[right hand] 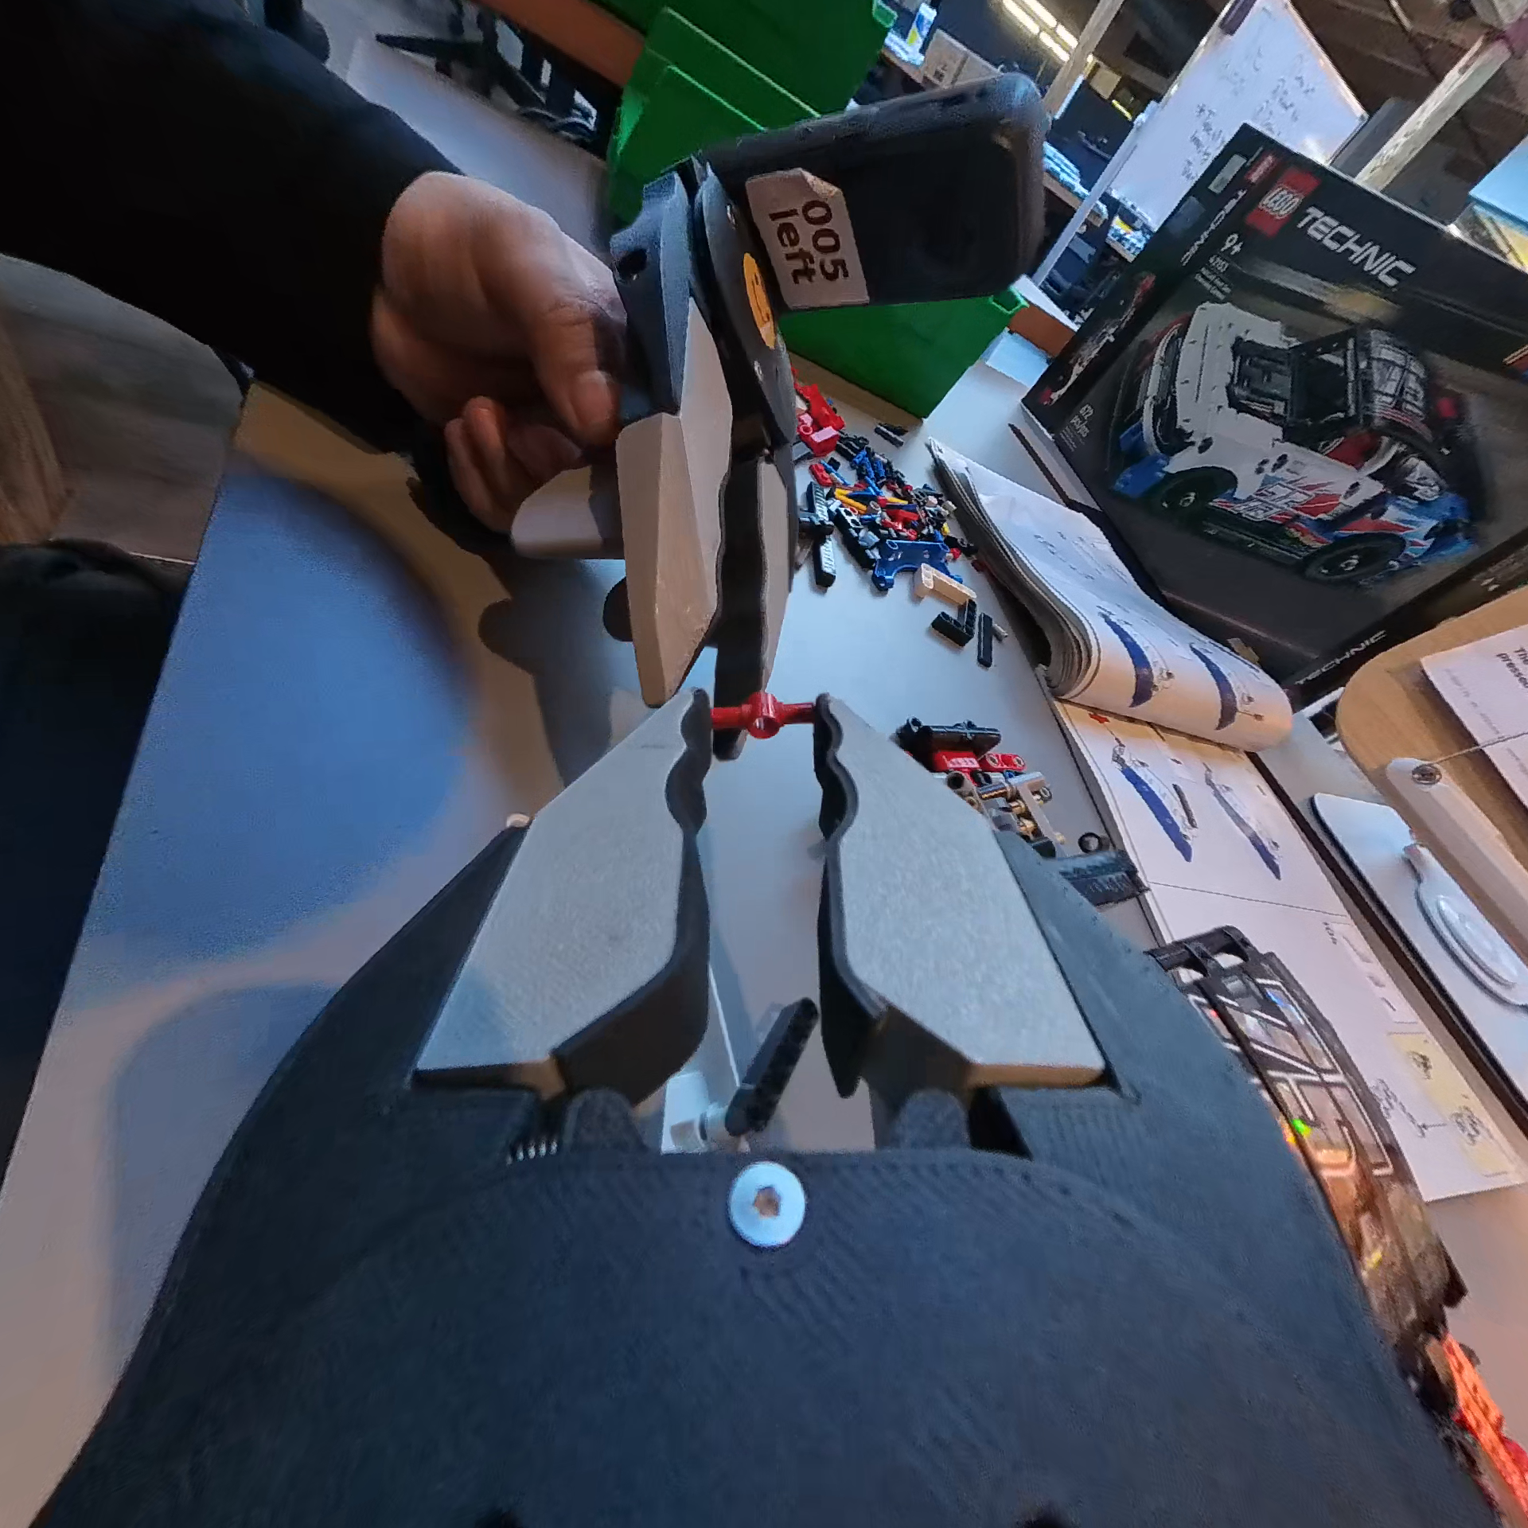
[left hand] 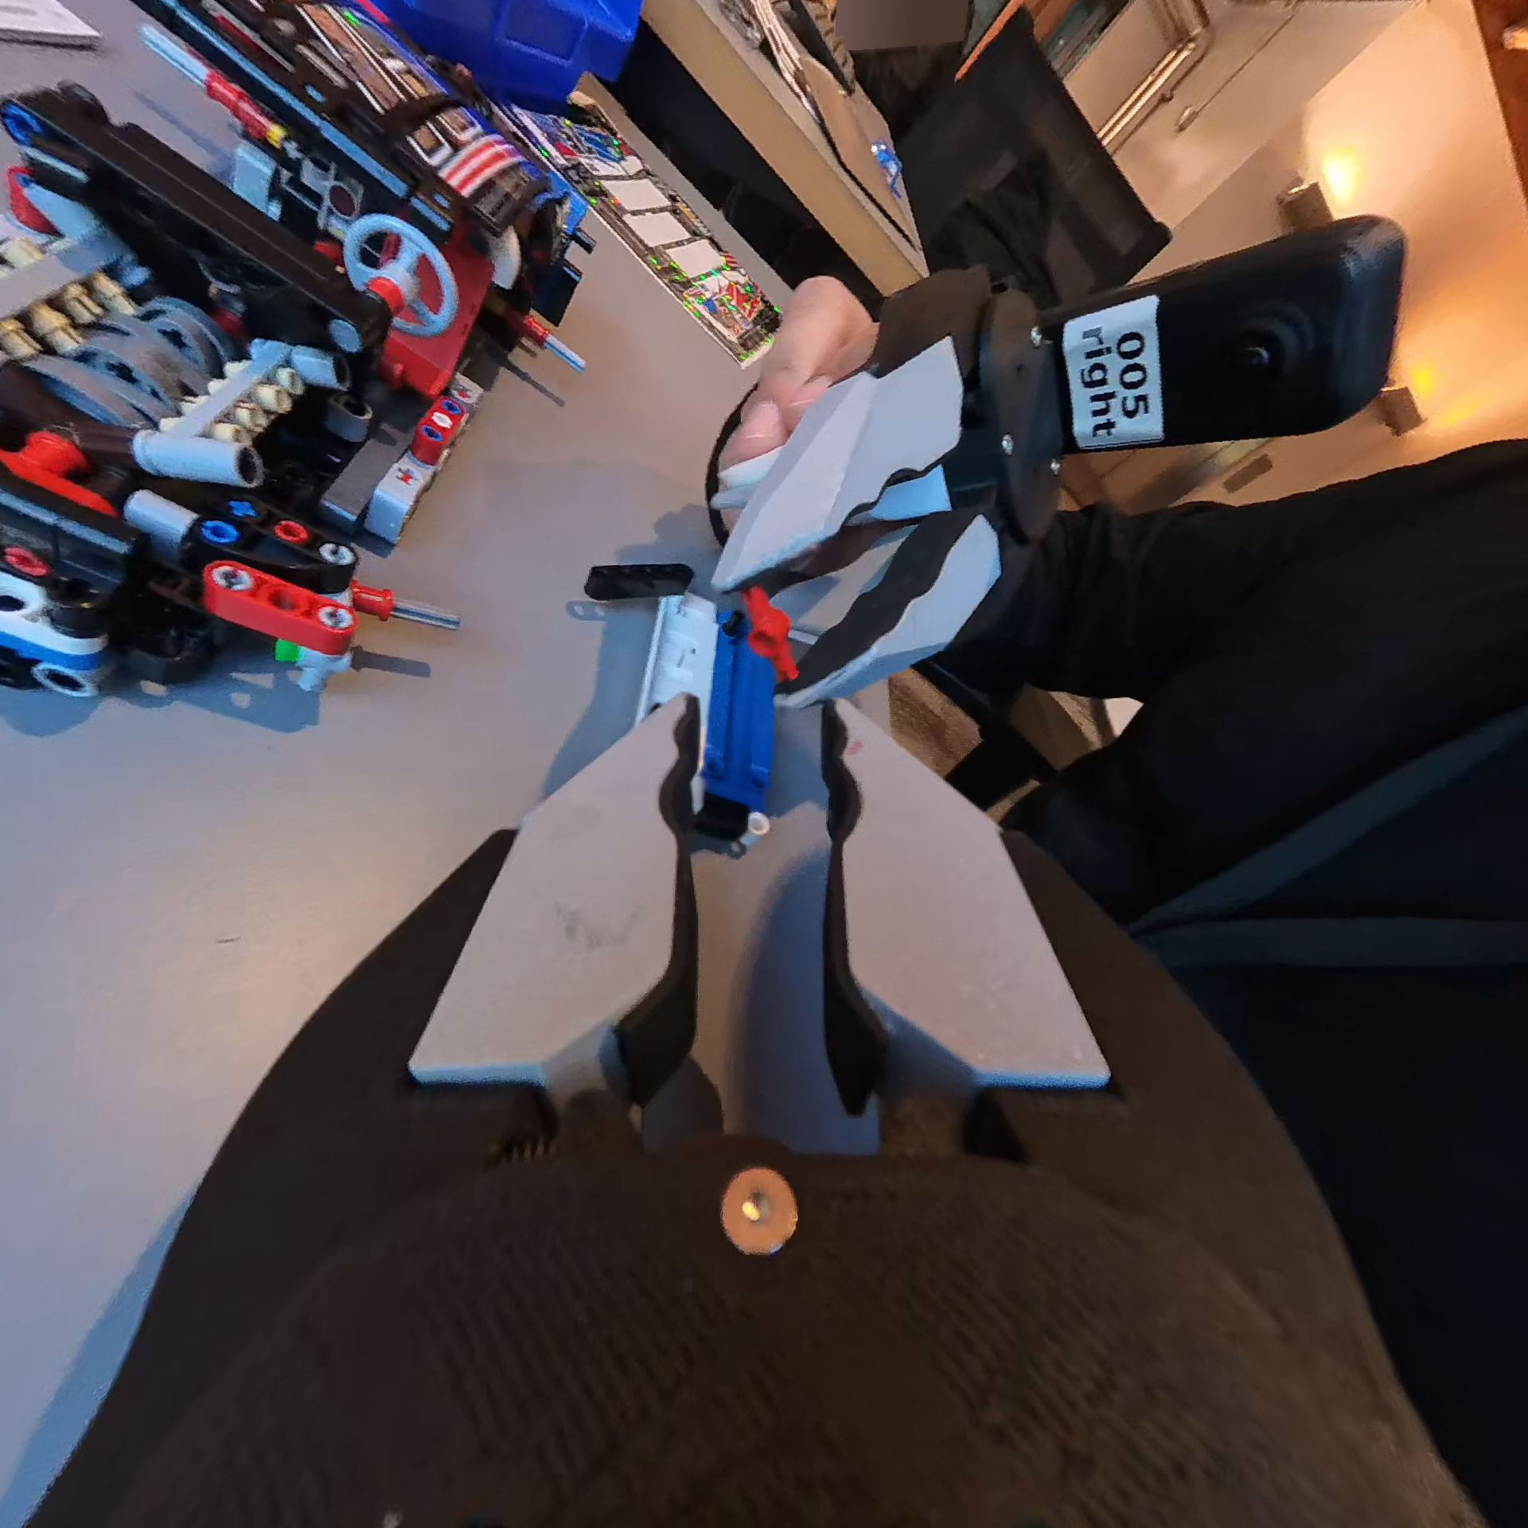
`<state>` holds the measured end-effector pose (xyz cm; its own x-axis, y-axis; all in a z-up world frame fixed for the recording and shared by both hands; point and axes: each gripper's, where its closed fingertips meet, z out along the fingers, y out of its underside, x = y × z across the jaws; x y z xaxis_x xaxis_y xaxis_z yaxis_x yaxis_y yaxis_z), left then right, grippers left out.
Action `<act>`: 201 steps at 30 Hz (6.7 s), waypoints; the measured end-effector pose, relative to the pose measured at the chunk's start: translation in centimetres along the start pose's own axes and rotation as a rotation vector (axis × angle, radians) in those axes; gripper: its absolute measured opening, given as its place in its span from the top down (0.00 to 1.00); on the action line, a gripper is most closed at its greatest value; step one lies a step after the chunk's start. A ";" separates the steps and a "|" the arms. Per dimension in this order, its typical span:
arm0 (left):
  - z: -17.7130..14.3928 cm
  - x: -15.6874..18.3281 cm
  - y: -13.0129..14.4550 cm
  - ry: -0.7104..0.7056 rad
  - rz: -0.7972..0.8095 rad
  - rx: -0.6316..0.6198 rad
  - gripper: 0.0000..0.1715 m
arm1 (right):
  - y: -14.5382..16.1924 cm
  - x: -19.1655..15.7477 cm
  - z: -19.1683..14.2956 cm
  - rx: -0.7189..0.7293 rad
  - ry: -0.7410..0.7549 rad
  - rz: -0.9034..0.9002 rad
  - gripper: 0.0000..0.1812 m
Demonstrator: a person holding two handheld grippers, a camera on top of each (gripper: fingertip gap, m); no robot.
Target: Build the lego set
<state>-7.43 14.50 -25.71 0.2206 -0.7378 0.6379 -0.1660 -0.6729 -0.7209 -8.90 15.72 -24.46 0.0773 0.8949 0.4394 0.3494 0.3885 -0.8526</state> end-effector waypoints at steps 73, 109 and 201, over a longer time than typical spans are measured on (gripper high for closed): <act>-0.7 -0.3 1.4 0.062 -0.228 -0.039 0.97 | -1.0 -1.1 -1.2 0.078 -0.143 0.092 0.86; -0.3 1.8 3.5 -0.063 0.145 -0.138 0.97 | -1.2 -4.3 0.4 -0.070 -0.534 0.563 0.99; -1.5 -3.4 1.3 0.033 -0.669 0.137 0.97 | 3.7 -1.9 1.6 -0.226 -0.262 0.098 0.97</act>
<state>-9.87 16.00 -28.41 0.2033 -0.1686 0.9645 0.1196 -0.9734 -0.1954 -9.26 15.85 -28.92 -0.1116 0.9628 0.2462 0.5519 0.2661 -0.7903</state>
